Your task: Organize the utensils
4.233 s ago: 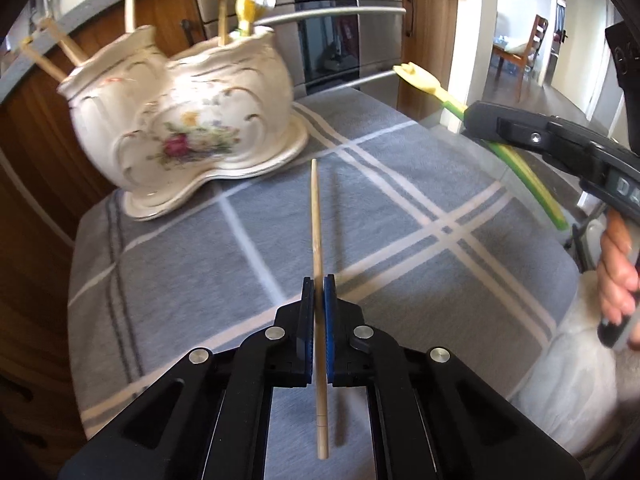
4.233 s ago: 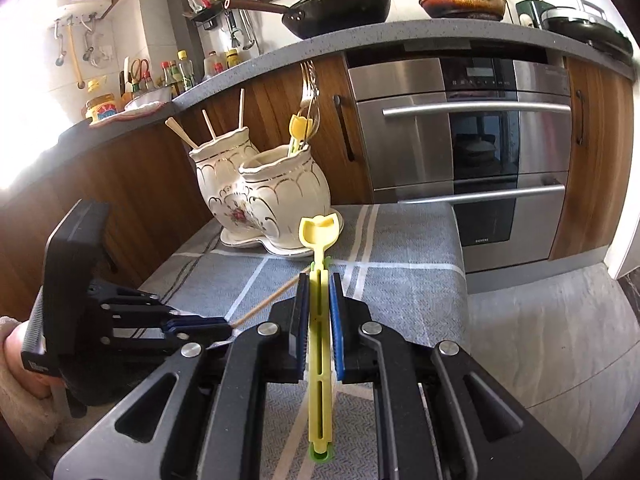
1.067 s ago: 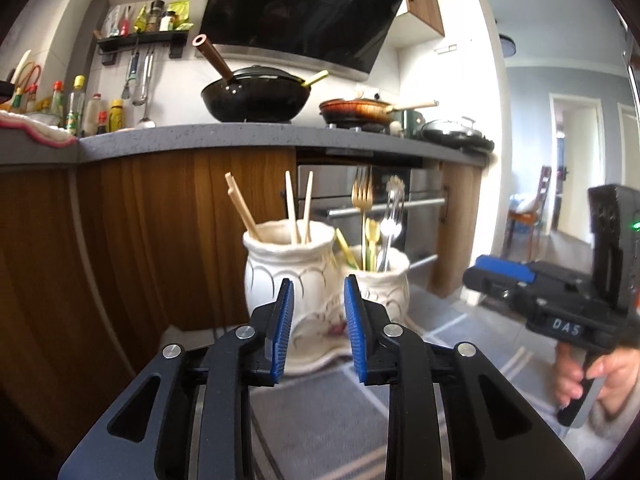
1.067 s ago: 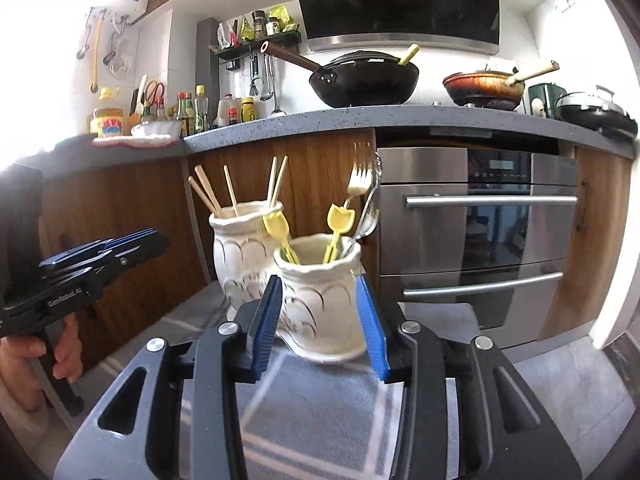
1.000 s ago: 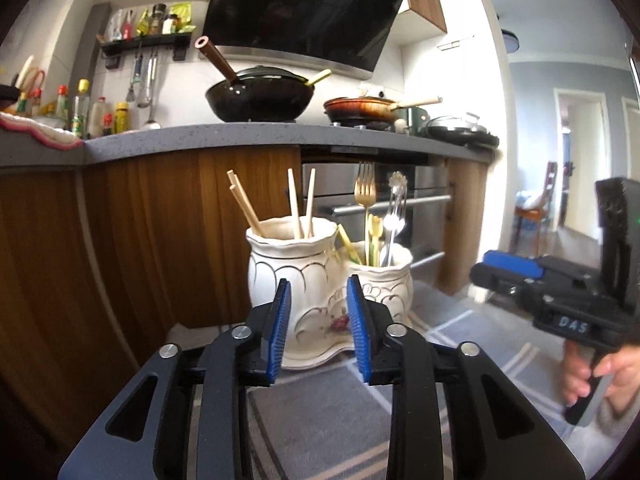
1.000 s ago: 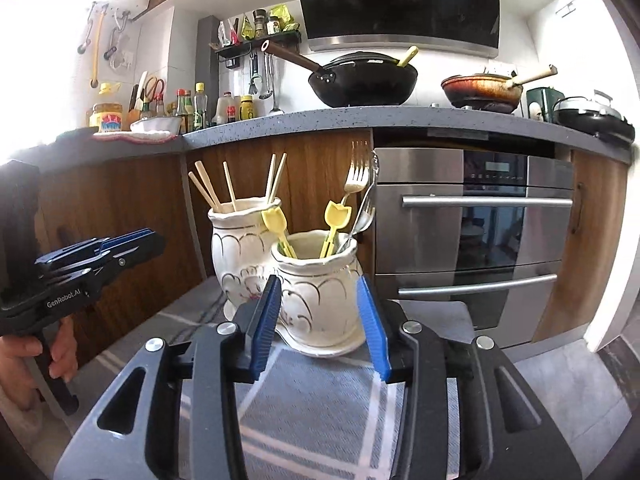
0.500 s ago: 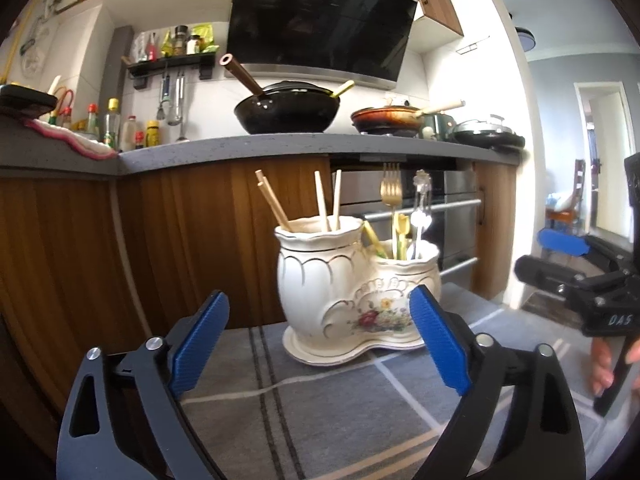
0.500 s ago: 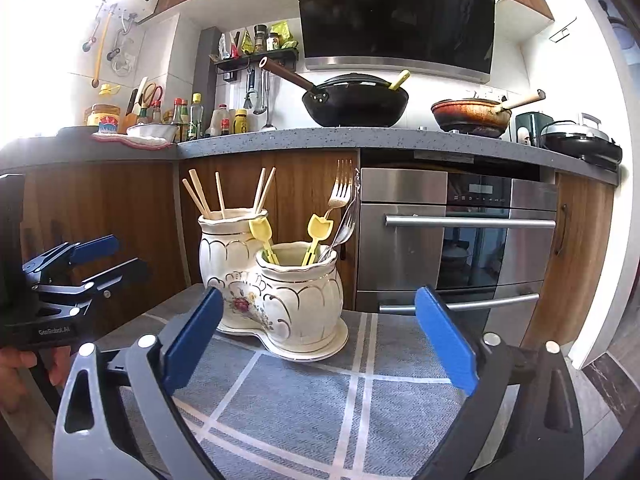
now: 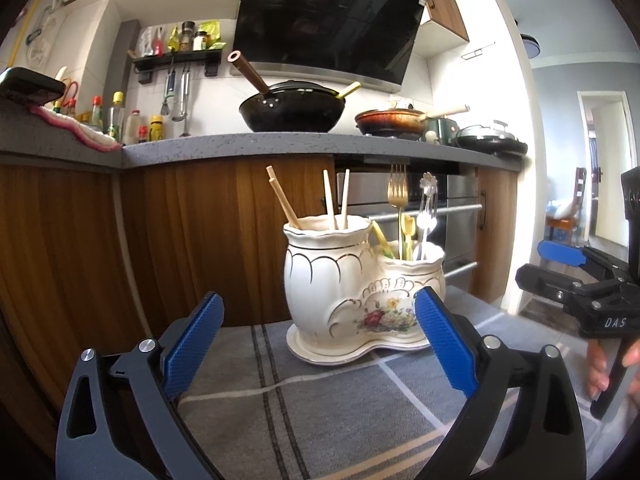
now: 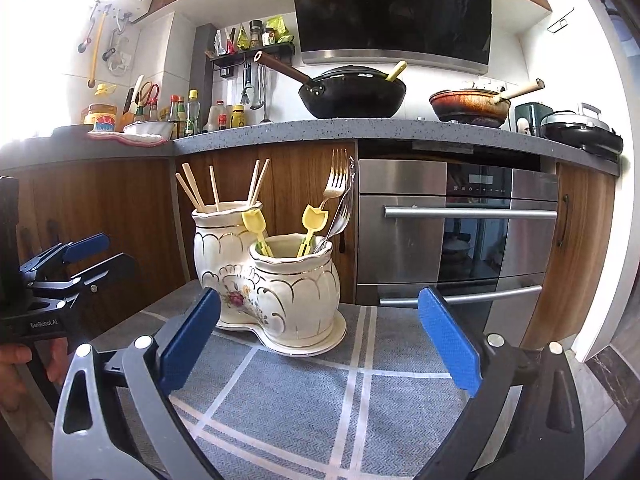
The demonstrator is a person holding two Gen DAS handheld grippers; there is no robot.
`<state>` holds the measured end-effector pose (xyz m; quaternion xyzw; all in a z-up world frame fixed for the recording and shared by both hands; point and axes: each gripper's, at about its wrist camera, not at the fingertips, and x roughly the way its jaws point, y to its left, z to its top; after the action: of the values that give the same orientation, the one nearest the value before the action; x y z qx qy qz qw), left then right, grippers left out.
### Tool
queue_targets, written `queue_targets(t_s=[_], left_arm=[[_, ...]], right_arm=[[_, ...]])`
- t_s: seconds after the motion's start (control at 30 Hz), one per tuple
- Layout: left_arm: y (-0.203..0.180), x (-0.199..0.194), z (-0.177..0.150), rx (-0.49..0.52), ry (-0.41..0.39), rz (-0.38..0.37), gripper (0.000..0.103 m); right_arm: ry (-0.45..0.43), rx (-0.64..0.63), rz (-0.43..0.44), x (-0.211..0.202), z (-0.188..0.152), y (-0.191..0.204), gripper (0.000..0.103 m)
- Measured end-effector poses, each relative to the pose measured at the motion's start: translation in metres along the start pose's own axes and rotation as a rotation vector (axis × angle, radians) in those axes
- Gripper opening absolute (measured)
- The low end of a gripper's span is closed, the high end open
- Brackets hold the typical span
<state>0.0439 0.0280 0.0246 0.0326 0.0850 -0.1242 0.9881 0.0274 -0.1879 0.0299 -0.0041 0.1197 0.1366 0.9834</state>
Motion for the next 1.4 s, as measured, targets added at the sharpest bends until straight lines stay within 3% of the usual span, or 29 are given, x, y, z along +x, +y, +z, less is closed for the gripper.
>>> queue_targets(t_s=[1.4], left_arm=[[-0.0051,0.0006,-0.0005,0.003,0.015,0.019,0.098]], right_arm=[[0.003,-0.02,-0.02,0.0012,0.0003,0.0048,0.098]])
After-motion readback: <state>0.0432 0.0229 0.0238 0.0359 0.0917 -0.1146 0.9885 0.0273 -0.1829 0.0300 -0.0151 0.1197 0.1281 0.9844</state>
